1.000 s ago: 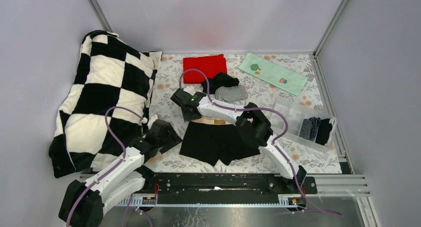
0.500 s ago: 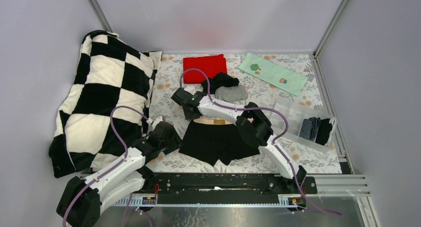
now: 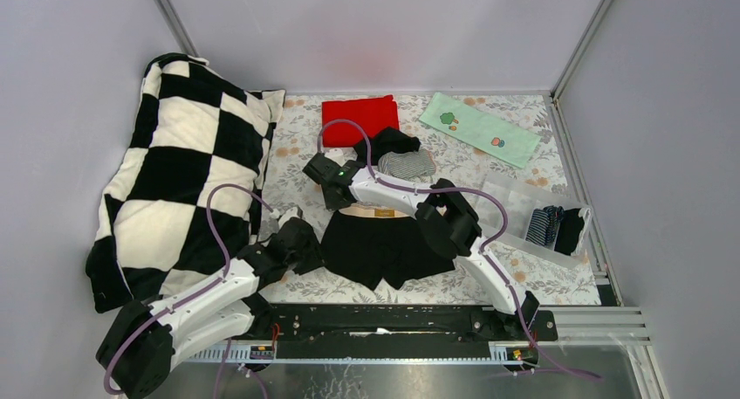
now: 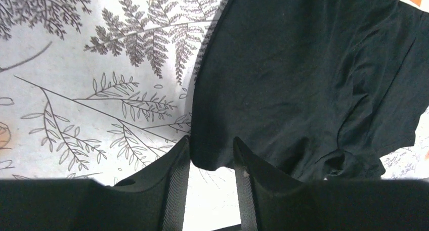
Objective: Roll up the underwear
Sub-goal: Fold the underwear at the center of the board.
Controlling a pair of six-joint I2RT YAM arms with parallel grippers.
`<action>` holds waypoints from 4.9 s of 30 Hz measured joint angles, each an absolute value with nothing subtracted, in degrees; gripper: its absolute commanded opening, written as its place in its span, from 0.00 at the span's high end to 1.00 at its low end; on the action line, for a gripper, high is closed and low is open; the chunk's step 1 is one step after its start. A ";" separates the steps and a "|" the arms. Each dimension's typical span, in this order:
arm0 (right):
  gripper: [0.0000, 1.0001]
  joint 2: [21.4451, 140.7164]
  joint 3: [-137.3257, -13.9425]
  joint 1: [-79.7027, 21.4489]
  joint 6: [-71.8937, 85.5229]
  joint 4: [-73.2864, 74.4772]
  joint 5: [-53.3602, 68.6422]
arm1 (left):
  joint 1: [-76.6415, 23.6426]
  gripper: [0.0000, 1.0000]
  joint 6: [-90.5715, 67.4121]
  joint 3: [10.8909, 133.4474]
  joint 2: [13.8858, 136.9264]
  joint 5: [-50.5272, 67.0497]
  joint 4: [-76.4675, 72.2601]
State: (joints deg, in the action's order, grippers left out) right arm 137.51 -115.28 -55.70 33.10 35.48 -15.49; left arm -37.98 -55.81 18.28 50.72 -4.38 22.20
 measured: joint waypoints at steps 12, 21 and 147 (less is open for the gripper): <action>0.93 137.10 -114.41 -55.51 33.06 34.35 -15.33 | -39.35 0.79 -56.95 18.50 48.53 -5.63 26.57; 0.97 136.44 -113.16 -55.16 32.84 33.04 -14.11 | -39.35 0.95 -56.99 20.05 48.23 -9.06 27.62; 0.95 90.50 -50.17 -26.13 27.55 8.25 5.02 | -72.23 0.83 -48.12 62.67 104.16 -9.30 7.42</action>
State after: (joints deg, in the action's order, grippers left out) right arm 90.50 -50.17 -26.13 27.55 8.25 5.02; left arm -72.23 -48.12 62.67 104.16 -9.30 7.42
